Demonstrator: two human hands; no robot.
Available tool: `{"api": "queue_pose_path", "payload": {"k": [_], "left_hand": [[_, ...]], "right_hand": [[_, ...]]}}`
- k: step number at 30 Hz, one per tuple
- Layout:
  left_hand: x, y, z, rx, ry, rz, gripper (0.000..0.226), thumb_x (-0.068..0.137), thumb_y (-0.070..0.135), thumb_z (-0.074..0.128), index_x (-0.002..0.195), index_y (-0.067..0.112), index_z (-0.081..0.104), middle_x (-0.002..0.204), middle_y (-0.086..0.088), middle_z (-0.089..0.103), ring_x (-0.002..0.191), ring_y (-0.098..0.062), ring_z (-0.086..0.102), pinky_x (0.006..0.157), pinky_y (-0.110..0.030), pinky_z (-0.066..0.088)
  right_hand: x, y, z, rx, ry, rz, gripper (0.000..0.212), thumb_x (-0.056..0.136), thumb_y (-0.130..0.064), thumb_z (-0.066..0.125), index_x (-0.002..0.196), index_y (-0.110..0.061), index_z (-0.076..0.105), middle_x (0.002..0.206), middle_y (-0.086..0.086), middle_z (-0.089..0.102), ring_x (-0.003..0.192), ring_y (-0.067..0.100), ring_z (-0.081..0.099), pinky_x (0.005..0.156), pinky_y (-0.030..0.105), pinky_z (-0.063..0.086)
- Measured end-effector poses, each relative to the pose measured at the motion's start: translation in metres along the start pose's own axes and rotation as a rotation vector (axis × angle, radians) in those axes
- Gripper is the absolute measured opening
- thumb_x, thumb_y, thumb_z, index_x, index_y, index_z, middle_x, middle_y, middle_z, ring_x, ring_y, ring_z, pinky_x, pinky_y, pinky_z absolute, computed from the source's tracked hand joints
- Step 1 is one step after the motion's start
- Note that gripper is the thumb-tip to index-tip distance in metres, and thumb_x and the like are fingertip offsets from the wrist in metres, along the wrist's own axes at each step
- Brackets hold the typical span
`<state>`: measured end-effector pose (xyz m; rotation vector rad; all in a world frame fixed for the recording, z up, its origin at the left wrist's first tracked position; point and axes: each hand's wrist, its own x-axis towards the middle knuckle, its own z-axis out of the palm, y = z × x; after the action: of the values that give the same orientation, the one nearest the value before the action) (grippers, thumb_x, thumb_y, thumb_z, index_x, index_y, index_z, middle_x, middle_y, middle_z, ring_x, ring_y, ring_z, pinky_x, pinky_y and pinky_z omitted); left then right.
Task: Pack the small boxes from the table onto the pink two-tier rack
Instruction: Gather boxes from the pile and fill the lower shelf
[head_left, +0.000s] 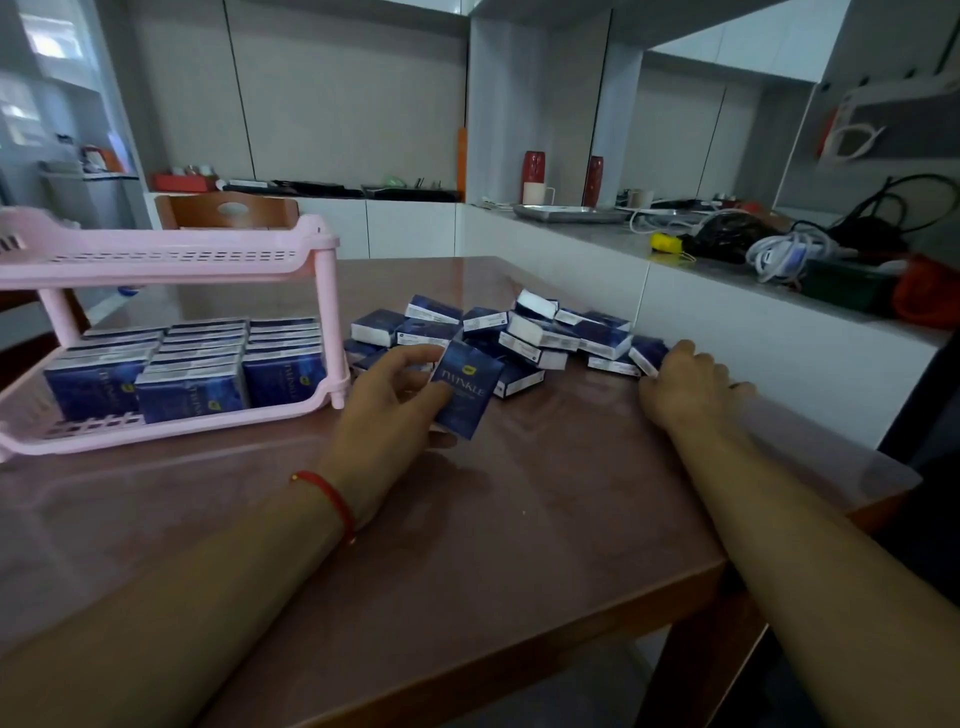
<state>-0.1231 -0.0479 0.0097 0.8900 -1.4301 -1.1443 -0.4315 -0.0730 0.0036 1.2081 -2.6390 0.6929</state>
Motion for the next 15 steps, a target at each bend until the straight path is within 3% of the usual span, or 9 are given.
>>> {"api": "queue_pose_path", "payload": {"k": [2,5,8,12,15], "left_hand": [[0.002,0.001,-0.005,0.007,0.017,0.012,0.030,0.098,0.002,0.055,0.121,0.020,0.062,0.099,-0.010,0.069,0.084,-0.022,0.072,0.070,-0.047,0.063],[0.004,0.003,-0.012,0.042,0.042,0.041,0.030,0.099,0.005,0.053,0.124,0.021,0.060,0.109,-0.018,0.062,0.087,-0.027,0.071,0.065,-0.048,0.063],[0.004,0.003,-0.017,0.106,0.089,0.089,0.029,0.100,0.009,0.054,0.123,0.025,0.059,0.110,-0.014,0.058,0.082,-0.023,0.071,0.063,-0.050,0.063],[0.007,0.000,-0.022,0.188,0.163,0.128,0.028,0.096,0.008,0.057,0.118,0.026,0.057,0.107,0.001,0.060,0.082,-0.021,0.069,0.062,-0.044,0.063],[0.007,-0.004,-0.024,0.270,0.181,0.158,0.038,0.088,0.003,0.063,0.116,0.028,0.058,0.105,0.002,0.065,0.077,-0.021,0.069,0.064,-0.039,0.063]], "right_hand": [[-0.003,-0.004,0.000,0.245,0.065,-0.164,0.053,0.085,-0.034,0.071,0.127,-0.011,0.050,0.126,0.020,0.058,0.116,0.039,0.052,0.095,0.048,0.042],[-0.026,-0.021,-0.009,0.644,0.095,-0.584,0.056,0.075,-0.031,0.084,0.122,-0.018,0.055,0.119,0.006,0.061,0.105,0.024,0.058,0.084,0.036,0.048],[-0.056,-0.046,-0.018,0.629,0.062,-0.930,0.059,0.081,-0.031,0.081,0.134,-0.022,0.055,0.127,-0.002,0.056,0.114,0.013,0.054,0.092,0.026,0.045],[-0.080,-0.062,-0.017,0.575,0.008,-1.063,0.059,0.086,-0.036,0.072,0.141,-0.022,0.056,0.128,-0.004,0.057,0.115,0.008,0.054,0.097,0.018,0.043],[-0.089,-0.063,-0.022,0.734,-0.179,-0.910,0.040,0.091,-0.036,0.069,0.127,-0.020,0.062,0.110,-0.006,0.069,0.092,0.008,0.067,0.081,0.023,0.055]]}}
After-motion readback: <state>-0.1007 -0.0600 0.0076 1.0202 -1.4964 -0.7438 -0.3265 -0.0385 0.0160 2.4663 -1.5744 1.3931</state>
